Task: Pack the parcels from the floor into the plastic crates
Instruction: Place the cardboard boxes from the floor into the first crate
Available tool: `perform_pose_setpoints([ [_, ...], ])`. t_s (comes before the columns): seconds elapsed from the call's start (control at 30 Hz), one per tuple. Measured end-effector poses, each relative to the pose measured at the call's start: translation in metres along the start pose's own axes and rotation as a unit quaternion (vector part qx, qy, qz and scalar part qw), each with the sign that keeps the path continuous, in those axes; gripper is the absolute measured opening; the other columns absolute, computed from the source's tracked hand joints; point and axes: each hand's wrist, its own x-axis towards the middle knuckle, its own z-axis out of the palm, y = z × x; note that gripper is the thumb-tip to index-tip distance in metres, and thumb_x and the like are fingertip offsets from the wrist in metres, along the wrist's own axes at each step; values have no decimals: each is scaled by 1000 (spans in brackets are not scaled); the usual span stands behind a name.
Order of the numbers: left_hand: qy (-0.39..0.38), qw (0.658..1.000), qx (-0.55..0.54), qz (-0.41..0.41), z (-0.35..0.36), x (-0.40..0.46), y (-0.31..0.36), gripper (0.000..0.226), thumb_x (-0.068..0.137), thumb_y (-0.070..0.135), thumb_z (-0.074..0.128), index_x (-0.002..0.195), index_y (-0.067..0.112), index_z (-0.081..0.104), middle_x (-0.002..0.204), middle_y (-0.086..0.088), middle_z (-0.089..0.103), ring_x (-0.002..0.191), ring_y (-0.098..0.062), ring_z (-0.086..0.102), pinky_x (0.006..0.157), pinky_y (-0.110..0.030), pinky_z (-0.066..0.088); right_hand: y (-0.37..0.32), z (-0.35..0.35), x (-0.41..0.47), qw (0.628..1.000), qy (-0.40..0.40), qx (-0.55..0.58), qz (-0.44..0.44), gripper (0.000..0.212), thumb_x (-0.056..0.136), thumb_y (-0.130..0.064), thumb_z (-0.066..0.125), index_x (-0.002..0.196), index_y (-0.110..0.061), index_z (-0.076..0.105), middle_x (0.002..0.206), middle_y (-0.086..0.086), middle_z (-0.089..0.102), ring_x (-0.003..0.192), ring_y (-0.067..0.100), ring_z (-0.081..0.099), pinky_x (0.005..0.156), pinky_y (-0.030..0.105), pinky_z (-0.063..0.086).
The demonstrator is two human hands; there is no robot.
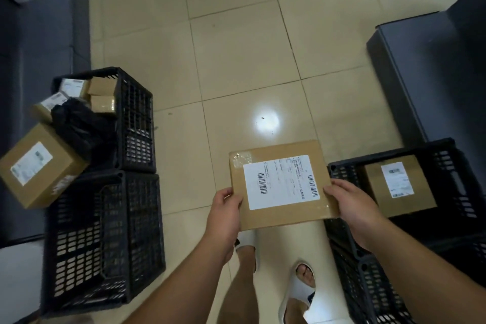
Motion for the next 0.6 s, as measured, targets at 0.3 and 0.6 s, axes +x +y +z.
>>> perform_pose_setpoints([
  [0.3,-40,994,96,39,42,30,70,24,100,18,51,122,25,58,105,6,71,88,-11,66,62,-26,46,-11,-11,28,994,55,87,32,22,99,-27,60,119,-28,69,105,-3,76,99,17,71,90,41,56],
  [0.6,-99,974,192,75,133,26,94,20,98,20,55,114,28,62,108,4,75,90,-14,68,65,-28,47,10,-76,50,972,109,202,53,30,100,-34,59,130,-40,58,112,-4,71,103,19,67,97,49,54],
])
